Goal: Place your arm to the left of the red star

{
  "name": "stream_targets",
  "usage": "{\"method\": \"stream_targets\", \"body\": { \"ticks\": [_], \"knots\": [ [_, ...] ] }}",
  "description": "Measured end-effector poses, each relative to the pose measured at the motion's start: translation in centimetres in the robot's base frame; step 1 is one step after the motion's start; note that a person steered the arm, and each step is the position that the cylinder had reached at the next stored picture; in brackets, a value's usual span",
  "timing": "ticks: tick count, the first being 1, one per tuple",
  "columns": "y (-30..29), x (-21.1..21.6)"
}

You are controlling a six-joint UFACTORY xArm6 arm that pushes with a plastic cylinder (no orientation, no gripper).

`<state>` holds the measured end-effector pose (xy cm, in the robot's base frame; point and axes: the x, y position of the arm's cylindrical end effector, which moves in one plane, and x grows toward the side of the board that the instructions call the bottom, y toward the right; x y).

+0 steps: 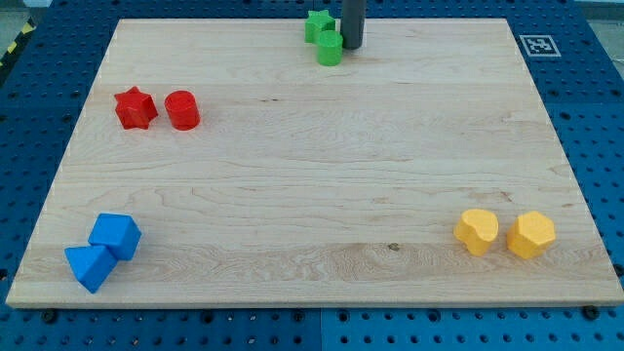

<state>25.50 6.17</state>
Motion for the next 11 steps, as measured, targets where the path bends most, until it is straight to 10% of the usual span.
{"method": "stream_targets", "body": {
  "ticks": [2, 6, 11],
  "knots": [
    [-0.3, 9.8],
    [-34.5, 6.9],
    [-36.7, 12.3]
  ]
}}
